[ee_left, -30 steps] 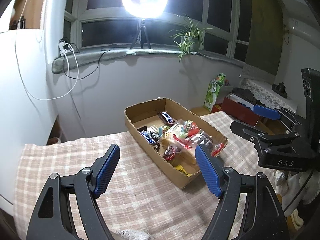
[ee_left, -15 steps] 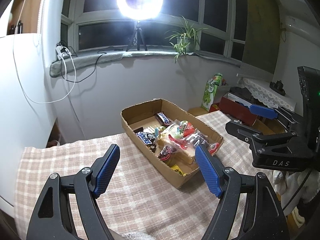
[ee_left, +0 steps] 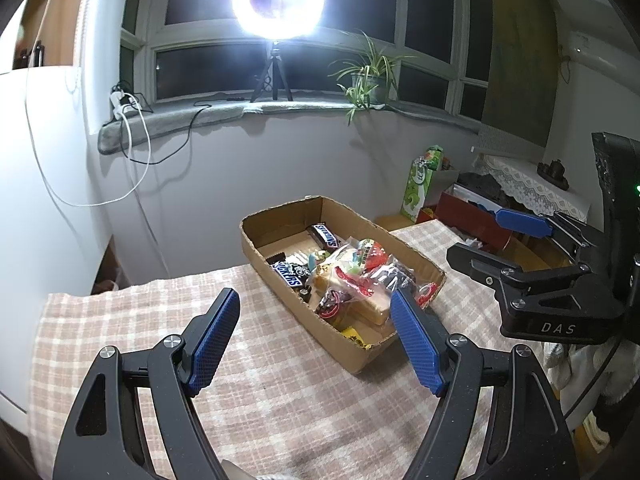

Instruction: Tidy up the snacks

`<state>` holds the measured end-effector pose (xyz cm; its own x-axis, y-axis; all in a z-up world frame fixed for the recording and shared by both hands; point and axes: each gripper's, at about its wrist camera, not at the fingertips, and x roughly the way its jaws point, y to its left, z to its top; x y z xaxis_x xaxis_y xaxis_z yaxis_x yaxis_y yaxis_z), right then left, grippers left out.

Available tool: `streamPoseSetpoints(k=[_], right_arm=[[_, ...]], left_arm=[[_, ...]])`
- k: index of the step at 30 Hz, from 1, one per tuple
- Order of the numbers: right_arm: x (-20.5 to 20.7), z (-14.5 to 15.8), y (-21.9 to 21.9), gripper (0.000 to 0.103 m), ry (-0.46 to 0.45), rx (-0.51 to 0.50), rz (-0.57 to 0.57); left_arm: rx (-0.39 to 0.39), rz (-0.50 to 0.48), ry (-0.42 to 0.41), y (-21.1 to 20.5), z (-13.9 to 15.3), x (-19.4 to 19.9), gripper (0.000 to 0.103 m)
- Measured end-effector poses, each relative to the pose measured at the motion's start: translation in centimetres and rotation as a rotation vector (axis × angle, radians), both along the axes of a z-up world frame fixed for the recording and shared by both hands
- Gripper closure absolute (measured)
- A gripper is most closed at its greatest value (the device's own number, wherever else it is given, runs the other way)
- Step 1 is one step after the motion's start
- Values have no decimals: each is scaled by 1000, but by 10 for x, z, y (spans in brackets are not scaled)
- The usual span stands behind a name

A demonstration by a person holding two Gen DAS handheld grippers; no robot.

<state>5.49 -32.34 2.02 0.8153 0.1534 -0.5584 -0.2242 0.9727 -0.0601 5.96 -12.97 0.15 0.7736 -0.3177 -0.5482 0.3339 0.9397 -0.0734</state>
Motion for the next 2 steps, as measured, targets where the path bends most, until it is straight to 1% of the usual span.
streamPoseSetpoints(k=[2], right_arm=[[0,-1,-1,9,2,-1,1]], left_arm=[[3,0,-1,0,-1,0,25]])
